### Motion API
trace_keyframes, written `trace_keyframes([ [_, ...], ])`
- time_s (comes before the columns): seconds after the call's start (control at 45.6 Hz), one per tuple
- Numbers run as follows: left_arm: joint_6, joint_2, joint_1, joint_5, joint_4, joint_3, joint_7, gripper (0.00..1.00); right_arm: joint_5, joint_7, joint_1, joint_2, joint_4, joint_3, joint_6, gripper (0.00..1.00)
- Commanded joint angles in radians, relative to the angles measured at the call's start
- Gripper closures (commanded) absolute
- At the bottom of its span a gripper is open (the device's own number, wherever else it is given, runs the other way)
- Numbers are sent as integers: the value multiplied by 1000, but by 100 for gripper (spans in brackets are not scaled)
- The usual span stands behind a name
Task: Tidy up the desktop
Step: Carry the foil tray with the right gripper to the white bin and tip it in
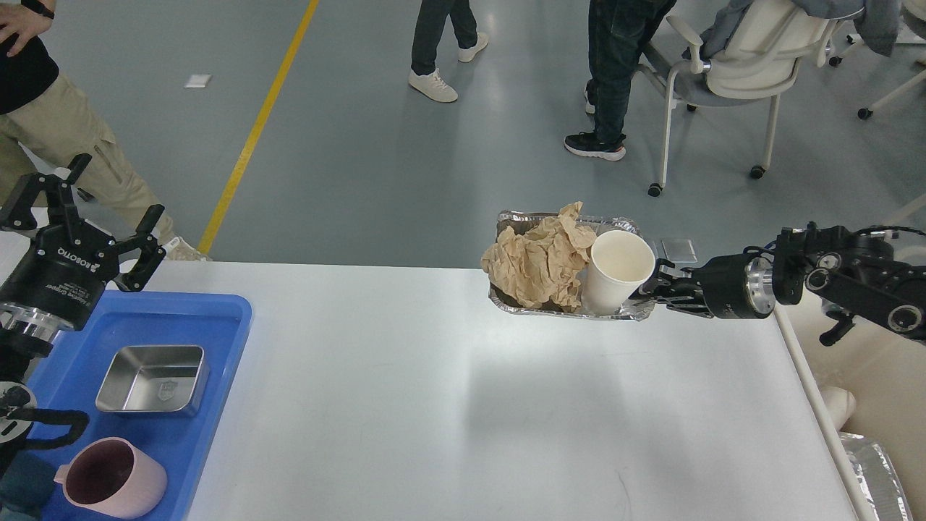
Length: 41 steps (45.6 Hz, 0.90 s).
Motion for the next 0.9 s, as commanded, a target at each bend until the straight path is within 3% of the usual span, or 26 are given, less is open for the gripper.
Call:
trace_keyframes([
  [0.0, -15, -29, 32, -14, -1, -38, 0, 2, 56, 1, -31, -60, 1, 22, 1, 100],
  [0.175, -53, -62, 64, -16, -3, -100, 2, 2, 166, 1, -91, -152, 1, 51, 1, 100],
  [0.658, -50, -81, 72, -80, 2, -94, 19, 3, 447, 4, -272, -367, -17, 56, -1, 100],
  [0.877, -35, -138, 72, -99, 26, -86, 81, 2, 528, 5, -367, -418, -25, 55, -8, 100],
])
